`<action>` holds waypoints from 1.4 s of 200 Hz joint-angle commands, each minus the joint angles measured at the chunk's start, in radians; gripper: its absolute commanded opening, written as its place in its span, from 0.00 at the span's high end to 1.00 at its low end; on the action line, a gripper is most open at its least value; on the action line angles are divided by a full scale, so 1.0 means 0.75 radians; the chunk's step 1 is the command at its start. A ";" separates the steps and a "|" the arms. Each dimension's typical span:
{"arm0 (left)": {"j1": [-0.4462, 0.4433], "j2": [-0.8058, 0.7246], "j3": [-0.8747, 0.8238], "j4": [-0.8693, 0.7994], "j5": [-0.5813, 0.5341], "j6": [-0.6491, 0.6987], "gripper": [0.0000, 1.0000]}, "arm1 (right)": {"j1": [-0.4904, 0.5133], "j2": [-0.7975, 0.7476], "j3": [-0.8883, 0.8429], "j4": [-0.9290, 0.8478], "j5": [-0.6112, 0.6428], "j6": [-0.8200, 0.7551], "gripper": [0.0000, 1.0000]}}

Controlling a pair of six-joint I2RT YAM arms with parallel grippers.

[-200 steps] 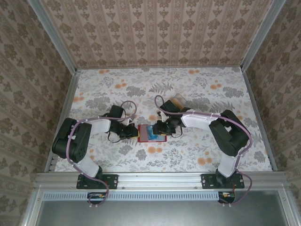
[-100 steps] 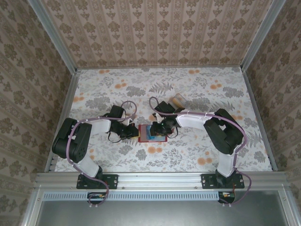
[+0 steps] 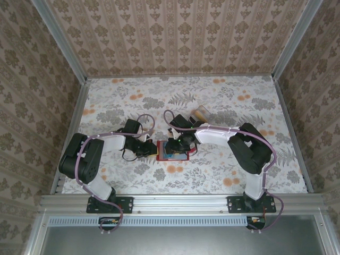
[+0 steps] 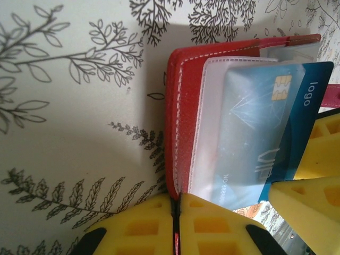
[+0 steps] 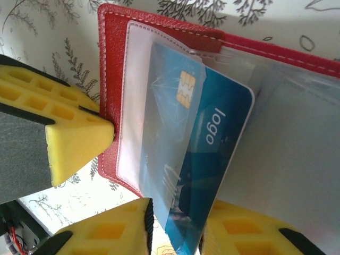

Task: Put the credit cards into the card holder
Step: Insert the credit card into the card slot.

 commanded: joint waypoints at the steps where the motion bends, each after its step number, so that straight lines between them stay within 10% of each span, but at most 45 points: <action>1: -0.008 -0.012 -0.009 -0.007 0.021 -0.012 0.90 | 0.007 -0.007 0.037 -0.124 0.080 -0.044 0.65; 180: -0.010 -0.007 -0.049 0.059 0.045 -0.030 0.90 | 0.063 0.114 0.137 -0.053 0.036 0.018 0.64; 280: 0.018 -0.071 -0.056 0.010 0.038 -0.009 0.82 | 0.004 -0.195 0.008 -0.127 0.233 -0.040 0.60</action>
